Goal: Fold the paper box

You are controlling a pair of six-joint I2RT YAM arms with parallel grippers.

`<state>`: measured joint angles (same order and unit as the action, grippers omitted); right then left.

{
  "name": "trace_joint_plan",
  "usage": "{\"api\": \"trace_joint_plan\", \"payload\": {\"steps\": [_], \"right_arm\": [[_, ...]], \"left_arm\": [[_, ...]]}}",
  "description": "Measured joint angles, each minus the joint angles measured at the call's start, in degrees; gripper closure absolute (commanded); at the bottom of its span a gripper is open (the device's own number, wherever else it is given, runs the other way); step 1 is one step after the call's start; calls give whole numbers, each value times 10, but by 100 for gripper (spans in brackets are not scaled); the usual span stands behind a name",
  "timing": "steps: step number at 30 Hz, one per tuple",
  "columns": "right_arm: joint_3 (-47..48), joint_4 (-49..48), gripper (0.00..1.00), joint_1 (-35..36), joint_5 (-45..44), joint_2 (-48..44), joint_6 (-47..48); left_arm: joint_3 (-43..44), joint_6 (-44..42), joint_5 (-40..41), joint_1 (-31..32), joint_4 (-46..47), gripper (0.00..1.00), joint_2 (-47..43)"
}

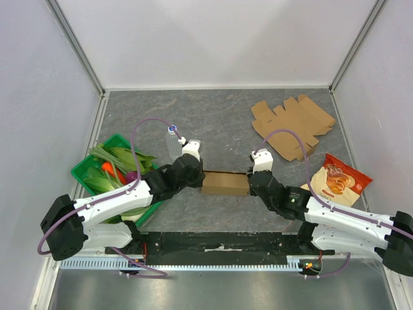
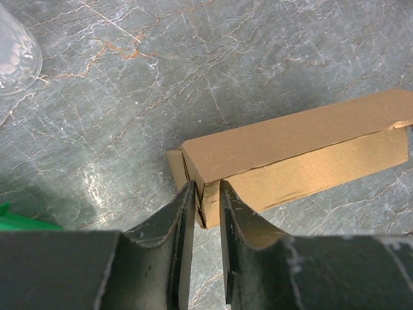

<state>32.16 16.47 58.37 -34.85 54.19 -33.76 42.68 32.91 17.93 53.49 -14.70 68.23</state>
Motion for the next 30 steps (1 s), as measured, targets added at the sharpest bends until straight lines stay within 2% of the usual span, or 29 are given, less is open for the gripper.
{"api": "trace_joint_plan", "payload": {"steps": [2, 3, 8, 12, 15, 23, 30], "right_arm": [[0, -7, 80, 1, -13, 4, 5], [0, -8, 85, 1, -18, 6, 7], [0, -6, 100, 2, -34, 9, 11], [0, -4, 100, 3, -35, 9, 12], [4, 2, 100, 3, -32, 10, 12], [37, 38, 100, 3, -20, 21, -3], [66, 85, 100, 3, -10, 30, -30]], "left_arm": [[0, 0, 0, 0, 0, 72, 0], [0, 0, 0, 0, 0, 71, 0], [0, 0, -1, 0, 1, 62, 0], [0, 0, -4, 0, 4, 52, 8], [0, 0, -6, 0, 8, 51, 18], [-5, 1, -16, 0, 32, 60, 34], [-14, 2, -7, -1, 47, 82, 37]]}}
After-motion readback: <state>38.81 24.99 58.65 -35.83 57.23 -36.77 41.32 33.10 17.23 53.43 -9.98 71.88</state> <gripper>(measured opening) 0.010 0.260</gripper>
